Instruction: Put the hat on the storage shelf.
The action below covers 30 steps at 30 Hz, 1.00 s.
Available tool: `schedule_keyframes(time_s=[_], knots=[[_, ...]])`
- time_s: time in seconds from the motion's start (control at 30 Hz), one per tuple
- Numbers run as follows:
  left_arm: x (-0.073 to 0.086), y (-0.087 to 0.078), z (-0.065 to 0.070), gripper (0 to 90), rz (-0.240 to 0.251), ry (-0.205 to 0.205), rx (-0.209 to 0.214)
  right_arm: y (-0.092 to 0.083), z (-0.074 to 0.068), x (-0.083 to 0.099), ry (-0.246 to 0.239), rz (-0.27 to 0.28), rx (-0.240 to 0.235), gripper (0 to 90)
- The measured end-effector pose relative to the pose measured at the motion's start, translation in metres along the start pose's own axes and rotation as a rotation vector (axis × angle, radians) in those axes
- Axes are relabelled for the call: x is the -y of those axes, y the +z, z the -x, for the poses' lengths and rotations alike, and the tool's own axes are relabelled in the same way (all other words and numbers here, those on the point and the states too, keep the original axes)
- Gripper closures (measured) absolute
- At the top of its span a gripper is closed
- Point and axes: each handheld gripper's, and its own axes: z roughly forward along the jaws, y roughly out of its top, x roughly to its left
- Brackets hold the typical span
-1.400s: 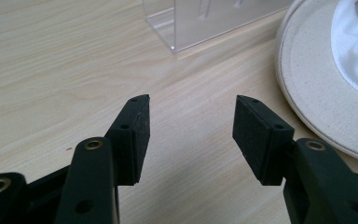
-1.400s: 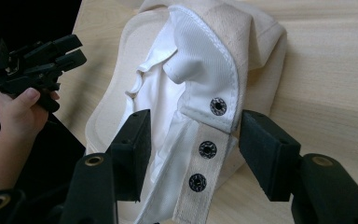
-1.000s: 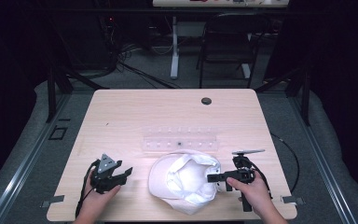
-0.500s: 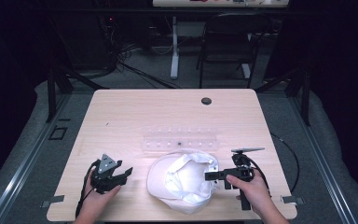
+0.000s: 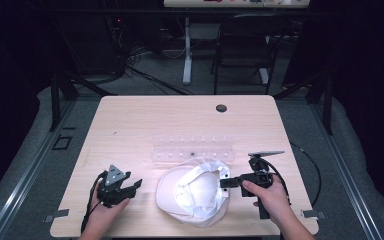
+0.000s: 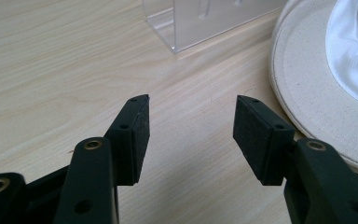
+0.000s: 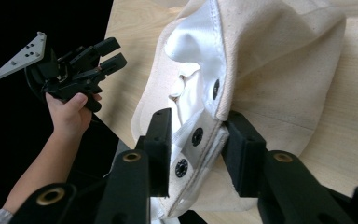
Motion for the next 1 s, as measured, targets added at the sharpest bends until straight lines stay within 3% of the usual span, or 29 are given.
schedule_keyframes(time_s=[0.27, 0.57, 0.8, 1.0], knots=[[0.0, 0.0, -0.001, 46.6, -0.001, 0.002, -0.004, 0.005, 0.001, -0.004, 0.046, -0.02, 0.009, 76.4], [0.0, 0.001, 0.0, 46.6, -0.003, 0.006, -0.005, 0.004, -0.004, -0.01, 0.024, -0.051, 0.048, 80.1], [0.0, 0.0, 0.0, 46.7, -0.002, 0.008, -0.007, 0.001, -0.013, -0.017, -0.012, -0.074, 0.112, 80.3], [0.0, 0.0, 0.0, 46.6, -0.002, 0.008, -0.006, -0.006, -0.025, -0.025, -0.038, -0.106, 0.195, 80.4]])
